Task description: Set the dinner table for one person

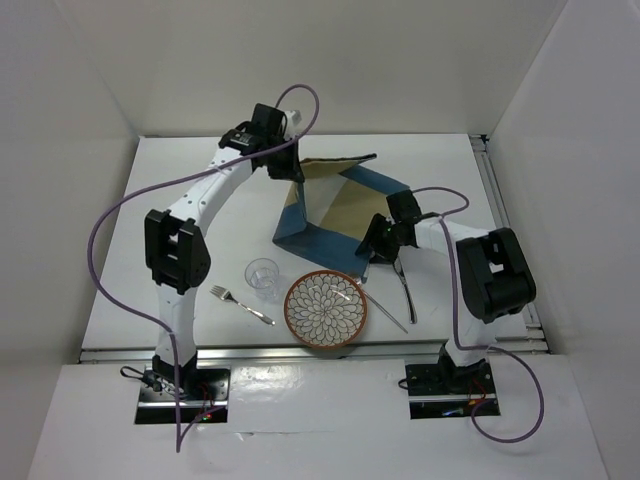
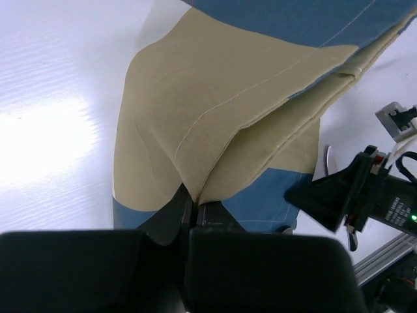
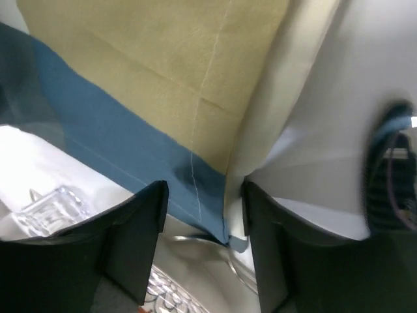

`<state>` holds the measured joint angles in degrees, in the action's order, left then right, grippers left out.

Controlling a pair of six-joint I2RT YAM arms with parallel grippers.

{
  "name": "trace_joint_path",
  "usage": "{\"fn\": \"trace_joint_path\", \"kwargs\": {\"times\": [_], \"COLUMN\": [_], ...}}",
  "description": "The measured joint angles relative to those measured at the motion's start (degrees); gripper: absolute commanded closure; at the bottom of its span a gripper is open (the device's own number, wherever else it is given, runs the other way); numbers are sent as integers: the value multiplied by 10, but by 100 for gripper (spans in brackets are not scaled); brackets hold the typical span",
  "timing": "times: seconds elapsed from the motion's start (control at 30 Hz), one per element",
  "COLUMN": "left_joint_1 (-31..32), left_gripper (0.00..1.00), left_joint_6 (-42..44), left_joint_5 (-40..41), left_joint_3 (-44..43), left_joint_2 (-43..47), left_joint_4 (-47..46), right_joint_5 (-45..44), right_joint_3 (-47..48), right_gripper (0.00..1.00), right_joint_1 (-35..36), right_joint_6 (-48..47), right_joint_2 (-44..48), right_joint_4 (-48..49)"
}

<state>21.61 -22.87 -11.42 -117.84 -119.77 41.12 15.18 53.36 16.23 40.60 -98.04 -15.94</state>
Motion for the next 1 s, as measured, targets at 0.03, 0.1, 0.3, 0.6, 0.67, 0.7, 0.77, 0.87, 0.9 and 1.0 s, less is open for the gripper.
{"fn": "trace_joint_path", "kwargs": {"times": [0.03,0.1,0.3,0.6,0.67,0.7,0.77,0.87,0.9,1.0], "left_joint_1": [-8,-23,-71,-209,-243,-256,-271,-271,-268,-256], "left_gripper": [100,100,100,100,100,100,100,100,100,72], "left_joint_6": [0,0,-15,-108,-133,-139,-153,-166,-166,-162], "left_joint_5": [-6,-19,-70,-234,-263,-273,-286,-305,-310,-313], "left_joint_3": [-2,-6,-28,-55,-53,-43,-3,67,90,166], "left_joint_2": [0,0,-1,-2,-1,2,13,23,24,24], "left_joint_4": [0,2,3,-44,-75,-92,-117,-140,-146,-151], "right_joint_5": [-4,-25,-87,-103,-102,-102,-101,-98,-97,-89], "right_joint_3": [7,22,140,563,627,642,629,549,517,394], "right_gripper": [68,99,100,100,100,100,100,100,100,100], "right_joint_1": [2,5,6,-26,-31,-33,-35,-35,-35,-35], "right_joint_6": [0,9,4,-91,-105,-109,-117,-118,-117,-110], "right_joint_2": [-8,-30,-94,-174,-175,-171,-152,-123,-119,-115], "right_joint_4": [1,2,-42,-131,-136,-135,-124,-117,-116,-97]}}
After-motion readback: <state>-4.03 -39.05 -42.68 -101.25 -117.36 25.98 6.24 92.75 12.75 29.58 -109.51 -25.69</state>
